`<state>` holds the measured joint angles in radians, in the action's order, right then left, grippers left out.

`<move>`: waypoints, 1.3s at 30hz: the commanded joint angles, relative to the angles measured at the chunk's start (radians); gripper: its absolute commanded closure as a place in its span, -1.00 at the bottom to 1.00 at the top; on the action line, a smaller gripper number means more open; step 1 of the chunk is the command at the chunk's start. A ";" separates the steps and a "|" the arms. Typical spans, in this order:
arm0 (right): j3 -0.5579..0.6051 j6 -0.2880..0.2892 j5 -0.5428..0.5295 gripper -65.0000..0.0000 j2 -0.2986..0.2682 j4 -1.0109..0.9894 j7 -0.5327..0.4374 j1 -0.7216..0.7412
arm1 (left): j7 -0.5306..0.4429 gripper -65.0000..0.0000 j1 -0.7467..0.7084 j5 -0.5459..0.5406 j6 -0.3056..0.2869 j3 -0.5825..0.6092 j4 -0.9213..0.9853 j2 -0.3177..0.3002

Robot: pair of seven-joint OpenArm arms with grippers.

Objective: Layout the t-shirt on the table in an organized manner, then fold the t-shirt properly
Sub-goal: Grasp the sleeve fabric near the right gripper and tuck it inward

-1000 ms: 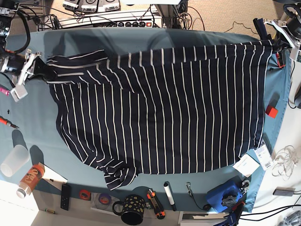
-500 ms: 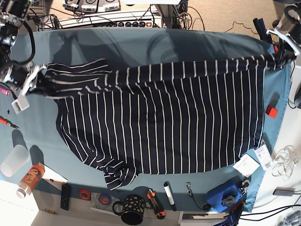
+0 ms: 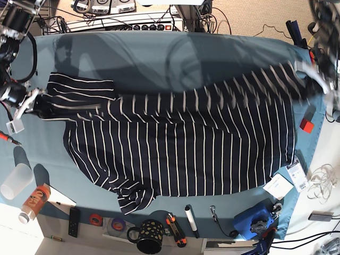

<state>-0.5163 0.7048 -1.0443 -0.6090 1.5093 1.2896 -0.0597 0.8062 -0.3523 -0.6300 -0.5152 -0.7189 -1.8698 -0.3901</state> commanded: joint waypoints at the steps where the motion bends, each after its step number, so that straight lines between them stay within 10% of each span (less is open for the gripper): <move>1: 0.001 -0.007 0.010 1.00 -0.031 0.006 -0.026 0.027 | -0.021 1.00 0.016 0.037 0.021 -0.010 -0.012 -0.023; 17: 0.472 -0.007 0.453 1.00 0.031 0.000 -0.274 0.346 | -0.079 1.00 0.040 0.119 -0.029 -0.010 0.093 -0.026; 39: 0.490 -0.007 0.586 1.00 0.185 -0.344 -0.460 0.398 | -0.123 1.00 0.115 0.114 -0.069 0.006 0.134 -0.027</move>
<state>-0.0185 0.6994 -0.4450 -0.4095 1.1511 0.8551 0.3103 0.7048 -0.2459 -0.5076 -0.5877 -0.7090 -1.7210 -0.3946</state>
